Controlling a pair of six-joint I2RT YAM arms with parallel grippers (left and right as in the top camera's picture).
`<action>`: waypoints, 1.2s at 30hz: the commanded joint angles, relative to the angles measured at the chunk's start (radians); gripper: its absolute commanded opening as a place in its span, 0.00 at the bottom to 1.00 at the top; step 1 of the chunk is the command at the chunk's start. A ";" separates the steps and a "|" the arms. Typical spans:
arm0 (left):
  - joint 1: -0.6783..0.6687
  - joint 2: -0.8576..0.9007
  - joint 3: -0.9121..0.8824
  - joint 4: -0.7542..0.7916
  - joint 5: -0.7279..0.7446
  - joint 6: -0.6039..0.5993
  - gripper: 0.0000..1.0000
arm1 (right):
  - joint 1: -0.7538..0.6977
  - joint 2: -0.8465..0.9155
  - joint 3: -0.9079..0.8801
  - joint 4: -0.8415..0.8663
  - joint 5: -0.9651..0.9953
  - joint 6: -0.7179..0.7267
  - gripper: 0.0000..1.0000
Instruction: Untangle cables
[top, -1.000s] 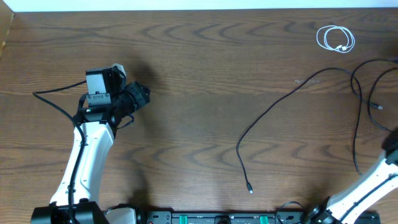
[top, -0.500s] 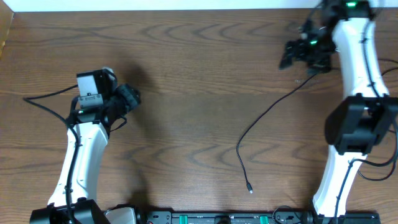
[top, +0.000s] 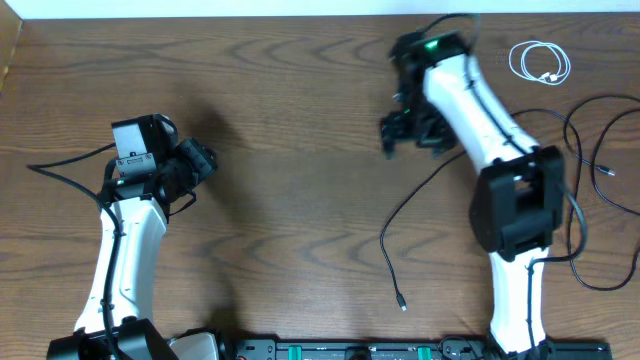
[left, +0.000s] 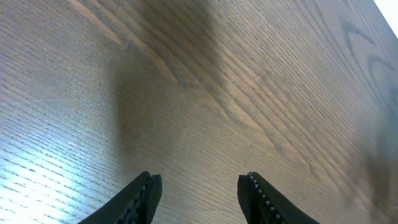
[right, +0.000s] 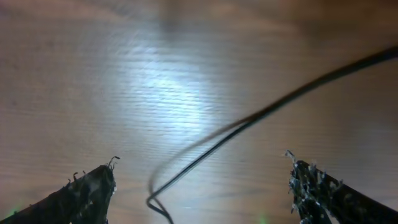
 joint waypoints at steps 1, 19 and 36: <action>0.004 -0.008 -0.011 -0.004 -0.011 0.009 0.46 | 0.023 -0.023 -0.043 0.008 0.012 0.063 0.88; 0.004 -0.008 -0.011 -0.004 -0.011 0.010 0.46 | 0.135 -0.023 -0.291 0.042 -0.001 0.156 0.70; 0.004 -0.005 -0.011 -0.008 -0.011 0.010 0.46 | 0.126 -0.024 -0.443 0.203 0.096 0.250 0.16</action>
